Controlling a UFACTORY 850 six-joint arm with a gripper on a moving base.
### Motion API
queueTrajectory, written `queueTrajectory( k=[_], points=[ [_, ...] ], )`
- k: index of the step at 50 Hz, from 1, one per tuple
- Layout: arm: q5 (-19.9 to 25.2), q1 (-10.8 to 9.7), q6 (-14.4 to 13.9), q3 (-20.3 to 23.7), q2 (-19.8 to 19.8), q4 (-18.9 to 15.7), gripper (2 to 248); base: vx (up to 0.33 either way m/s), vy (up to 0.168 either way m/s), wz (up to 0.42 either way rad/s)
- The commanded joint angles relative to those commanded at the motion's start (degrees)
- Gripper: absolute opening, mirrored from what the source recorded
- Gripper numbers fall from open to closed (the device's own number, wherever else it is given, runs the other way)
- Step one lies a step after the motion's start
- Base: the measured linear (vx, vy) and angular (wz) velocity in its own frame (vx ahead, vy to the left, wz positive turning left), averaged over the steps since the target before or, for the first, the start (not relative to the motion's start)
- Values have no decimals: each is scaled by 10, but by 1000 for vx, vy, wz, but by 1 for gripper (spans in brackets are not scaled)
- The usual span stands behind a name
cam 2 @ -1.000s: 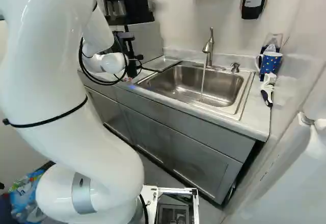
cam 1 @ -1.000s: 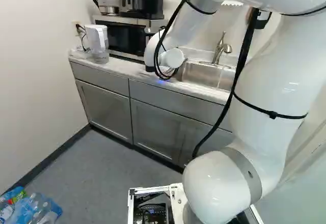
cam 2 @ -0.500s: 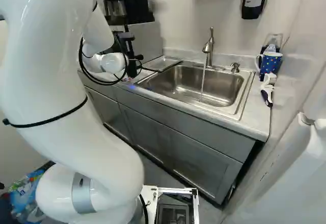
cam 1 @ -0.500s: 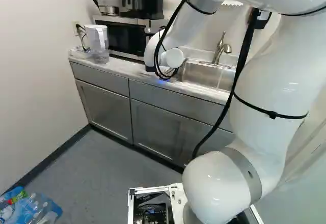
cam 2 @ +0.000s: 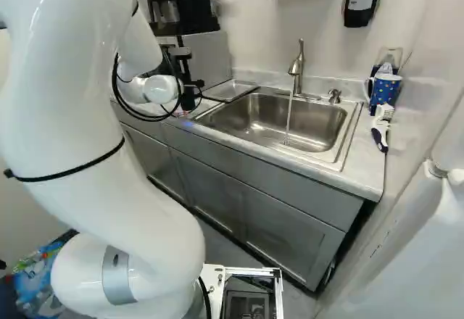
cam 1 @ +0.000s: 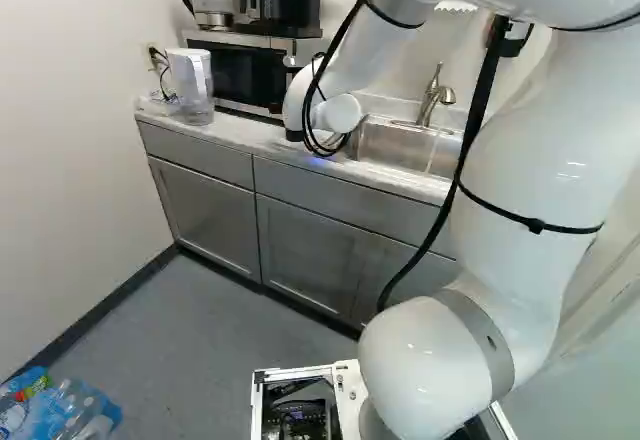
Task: Rinse the cup and place it in the tray
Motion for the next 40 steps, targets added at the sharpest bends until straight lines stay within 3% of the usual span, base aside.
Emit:
queueTrajectory(
  k=[35,40],
  points=[
    [-24,3,0,-1,-1,0,247,0,0,0],
    [-24,3,0,-1,-1,0,238,0,0,0]
  ],
)
